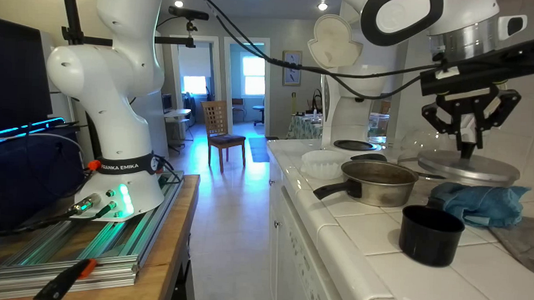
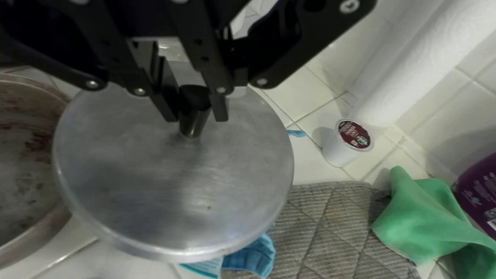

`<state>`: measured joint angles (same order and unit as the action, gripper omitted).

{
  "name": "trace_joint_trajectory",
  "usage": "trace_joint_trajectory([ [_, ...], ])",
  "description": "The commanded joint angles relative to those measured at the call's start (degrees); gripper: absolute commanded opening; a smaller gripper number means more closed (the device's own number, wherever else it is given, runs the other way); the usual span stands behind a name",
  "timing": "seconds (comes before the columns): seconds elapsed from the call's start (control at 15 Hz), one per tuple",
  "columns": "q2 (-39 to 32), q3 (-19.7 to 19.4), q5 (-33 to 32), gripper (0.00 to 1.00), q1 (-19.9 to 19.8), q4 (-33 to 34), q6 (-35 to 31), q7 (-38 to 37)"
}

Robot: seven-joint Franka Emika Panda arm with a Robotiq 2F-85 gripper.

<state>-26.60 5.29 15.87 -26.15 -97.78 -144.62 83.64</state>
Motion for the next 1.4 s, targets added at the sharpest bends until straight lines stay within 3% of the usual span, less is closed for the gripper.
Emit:
trace_joint_trajectory([
  [0.0,5.6,-1.3,1.3,0.07,2.1,-7.6,-0.8,-0.3],
  [0.73,11.7,-4.6,-0.2,0.07,7.0,-15.5,-0.1,-2.9],
  [1.33,12.4,-6.2,-2.7,0.07,10.8,-16.6,2.3,-5.5],
])
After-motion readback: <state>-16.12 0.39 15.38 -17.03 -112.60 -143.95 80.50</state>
